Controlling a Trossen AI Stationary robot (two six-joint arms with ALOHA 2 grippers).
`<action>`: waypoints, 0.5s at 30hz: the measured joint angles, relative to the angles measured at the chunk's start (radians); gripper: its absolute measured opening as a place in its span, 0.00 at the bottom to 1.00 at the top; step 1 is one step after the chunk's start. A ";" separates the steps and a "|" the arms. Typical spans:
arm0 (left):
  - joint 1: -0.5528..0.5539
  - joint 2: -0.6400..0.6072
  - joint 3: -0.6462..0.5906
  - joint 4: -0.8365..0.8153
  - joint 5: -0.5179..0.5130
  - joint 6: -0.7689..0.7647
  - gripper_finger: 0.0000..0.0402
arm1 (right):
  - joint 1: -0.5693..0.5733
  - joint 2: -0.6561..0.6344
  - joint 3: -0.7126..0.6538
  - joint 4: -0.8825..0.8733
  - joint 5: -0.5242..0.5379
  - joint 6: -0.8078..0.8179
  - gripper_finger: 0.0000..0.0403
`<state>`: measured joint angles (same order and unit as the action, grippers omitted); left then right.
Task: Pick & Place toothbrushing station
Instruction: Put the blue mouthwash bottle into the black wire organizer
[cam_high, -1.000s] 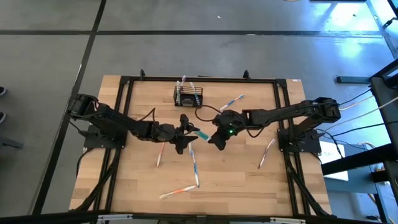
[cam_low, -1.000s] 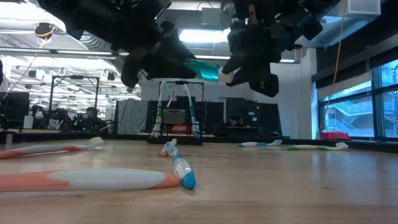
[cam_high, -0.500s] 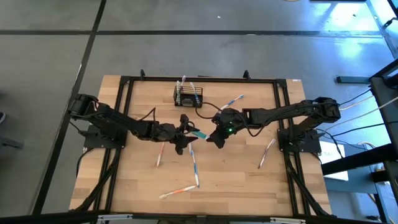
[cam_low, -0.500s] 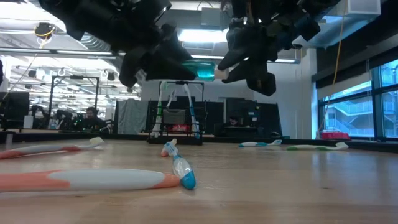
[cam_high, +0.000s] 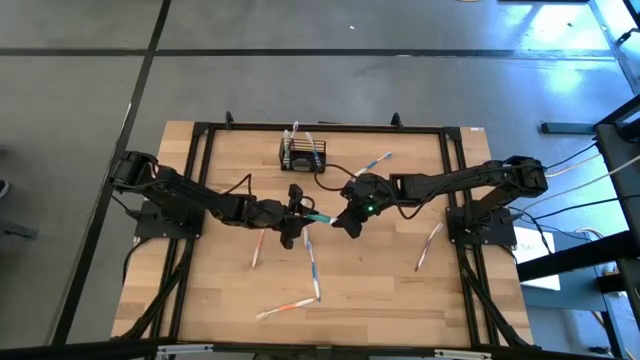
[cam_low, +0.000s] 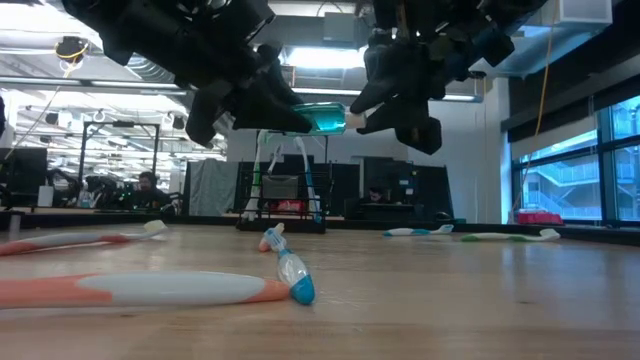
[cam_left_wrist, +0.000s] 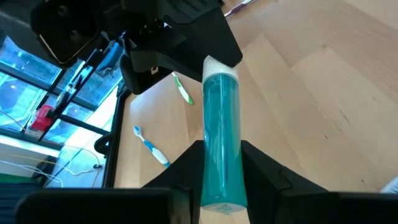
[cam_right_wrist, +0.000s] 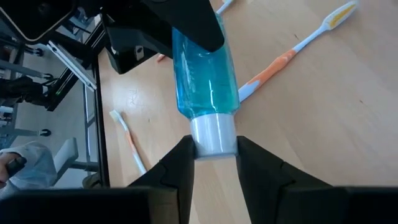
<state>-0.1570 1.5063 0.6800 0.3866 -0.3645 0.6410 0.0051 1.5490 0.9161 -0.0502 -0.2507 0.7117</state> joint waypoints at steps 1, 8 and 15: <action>0.000 0.000 0.000 0.000 -0.001 -0.002 0.19 | -0.001 0.000 0.000 0.000 -0.002 -0.012 0.27; -0.016 0.000 0.000 -0.002 -0.013 -0.060 0.22 | -0.005 0.000 0.000 0.012 -0.003 -0.175 0.31; -0.026 0.000 0.000 -0.004 -0.040 -0.132 0.20 | -0.019 -0.016 0.000 0.025 -0.039 -0.177 0.50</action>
<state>-0.1833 1.5063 0.6800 0.3822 -0.4044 0.5086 -0.0134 1.5330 0.9157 -0.0254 -0.2896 0.5345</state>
